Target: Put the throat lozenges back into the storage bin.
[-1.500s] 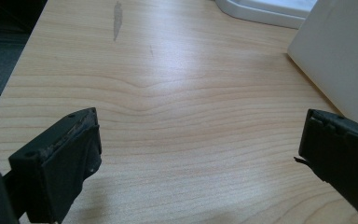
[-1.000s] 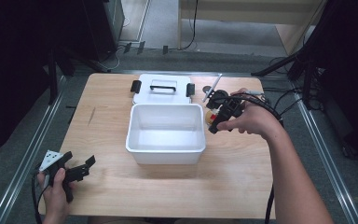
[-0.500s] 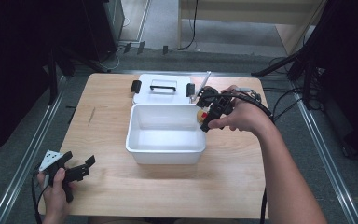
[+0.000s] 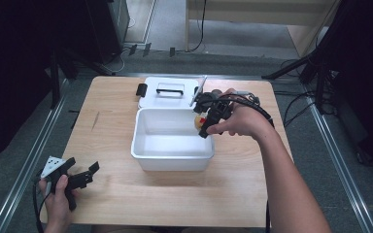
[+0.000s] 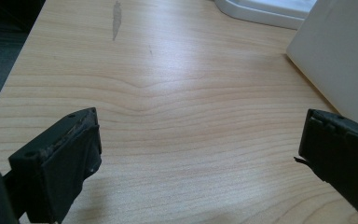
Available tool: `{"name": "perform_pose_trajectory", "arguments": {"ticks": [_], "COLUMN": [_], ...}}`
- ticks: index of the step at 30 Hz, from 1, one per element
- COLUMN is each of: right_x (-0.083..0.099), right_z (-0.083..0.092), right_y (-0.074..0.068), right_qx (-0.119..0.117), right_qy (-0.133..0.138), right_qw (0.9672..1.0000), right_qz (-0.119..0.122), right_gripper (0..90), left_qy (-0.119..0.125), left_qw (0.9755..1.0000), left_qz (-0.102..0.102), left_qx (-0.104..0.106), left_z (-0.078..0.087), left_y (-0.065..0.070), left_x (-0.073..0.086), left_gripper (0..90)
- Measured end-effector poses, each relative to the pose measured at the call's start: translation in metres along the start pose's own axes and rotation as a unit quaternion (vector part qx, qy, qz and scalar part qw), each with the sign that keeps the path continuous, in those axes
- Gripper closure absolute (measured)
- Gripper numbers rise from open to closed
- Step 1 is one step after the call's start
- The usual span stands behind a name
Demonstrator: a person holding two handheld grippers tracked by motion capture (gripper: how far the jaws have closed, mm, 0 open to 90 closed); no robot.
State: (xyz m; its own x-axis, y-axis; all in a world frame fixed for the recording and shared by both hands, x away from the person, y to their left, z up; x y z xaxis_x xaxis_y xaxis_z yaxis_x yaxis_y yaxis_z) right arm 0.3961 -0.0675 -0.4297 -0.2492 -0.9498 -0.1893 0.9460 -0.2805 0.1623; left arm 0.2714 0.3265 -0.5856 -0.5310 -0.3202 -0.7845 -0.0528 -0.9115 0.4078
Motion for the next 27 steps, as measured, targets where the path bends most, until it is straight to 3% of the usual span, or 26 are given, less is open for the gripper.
{"name": "perform_pose_trajectory", "arguments": {"ticks": [11, 18, 27], "right_x": [-0.012, -0.018, -0.012], "right_z": [-0.013, -0.02, -0.038], "right_y": [-0.006, -0.01, -0.01], "right_qx": [-0.005, -0.008, -0.015], "right_qy": [0.001, 0.004, 0.005], "right_qw": [0.9992, 0.9987, 0.9977], "right_qz": [0.039, 0.051, 0.066], "right_gripper": [20.5, 20.4, 20.4], "left_qy": [0.001, -0.001, 0.0], "left_qw": [1.0, 1.0, 1.0], "left_qz": [0.002, 0.001, 0.001], "left_qx": [0.002, 0.001, 0.002], "left_z": [0.0, 0.0, 0.0], "left_y": [0.0, 0.0, 0.0], "left_x": [0.0, 0.0, 0.0], "left_gripper": [0.0, 0.0, 0.0]}}
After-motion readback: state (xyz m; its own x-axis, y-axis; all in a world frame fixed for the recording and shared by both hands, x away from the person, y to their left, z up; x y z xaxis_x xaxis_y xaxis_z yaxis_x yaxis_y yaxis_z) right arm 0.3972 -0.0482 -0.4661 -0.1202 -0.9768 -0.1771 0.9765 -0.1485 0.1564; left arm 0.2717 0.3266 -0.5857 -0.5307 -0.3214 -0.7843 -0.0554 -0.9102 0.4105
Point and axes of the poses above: each handheld gripper's, and its own axes: z roughly backward along the jaws, x roughly out of its underside, y roughly to its right, the point moved 7 cm from there along -z, roughly forward along the jaws, and after that the axes turned 12 degrees about z, right-handed, at the moved point
